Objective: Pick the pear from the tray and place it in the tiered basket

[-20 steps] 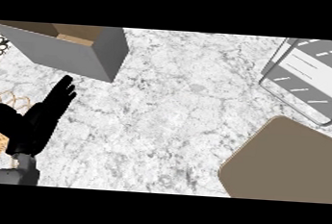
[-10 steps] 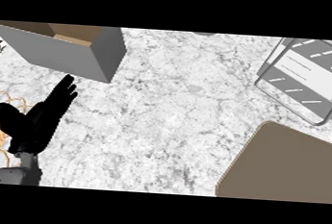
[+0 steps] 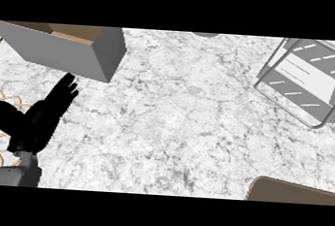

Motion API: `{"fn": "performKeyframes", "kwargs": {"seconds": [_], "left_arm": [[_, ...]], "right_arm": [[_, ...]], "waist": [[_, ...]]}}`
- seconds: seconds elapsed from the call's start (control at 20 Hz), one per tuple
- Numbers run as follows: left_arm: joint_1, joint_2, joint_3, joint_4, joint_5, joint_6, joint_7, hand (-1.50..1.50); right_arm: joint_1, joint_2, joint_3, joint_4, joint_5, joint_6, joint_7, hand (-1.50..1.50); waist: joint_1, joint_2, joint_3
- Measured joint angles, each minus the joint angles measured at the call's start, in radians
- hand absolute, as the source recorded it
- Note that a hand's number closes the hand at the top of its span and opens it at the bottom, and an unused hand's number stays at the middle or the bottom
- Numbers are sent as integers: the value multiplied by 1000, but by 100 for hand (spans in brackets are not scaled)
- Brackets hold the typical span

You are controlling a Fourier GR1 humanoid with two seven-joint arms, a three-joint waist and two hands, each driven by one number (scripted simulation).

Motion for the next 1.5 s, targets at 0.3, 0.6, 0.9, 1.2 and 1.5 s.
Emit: {"fn": "performKeyframes", "kwargs": {"seconds": [0.3,0.6,0.9,1.2,1.5], "left_arm": [[-14,2,3,6,4,-5,2,0],[-8,-7,-5,15,1,-8,-9,0],[-7,0,-1,12,-1,-18,-16,0],[-2,-6,4,8,1,-17,-12,0],[-12,3,19,5,10,-19,11,0]], "right_arm": [[4,21,79,19,-44,-116,-3,150],[-25,105,44,65,-119,-262,-22,-150],[-108,191,-3,237,-103,-347,-127,-150],[-204,247,-86,358,-145,-361,-175,-150],[-245,237,-224,417,-264,-313,-215,-150]], "waist": [[9,13,-2],[29,27,34],[45,32,62],[40,32,70],[33,31,73]]}}
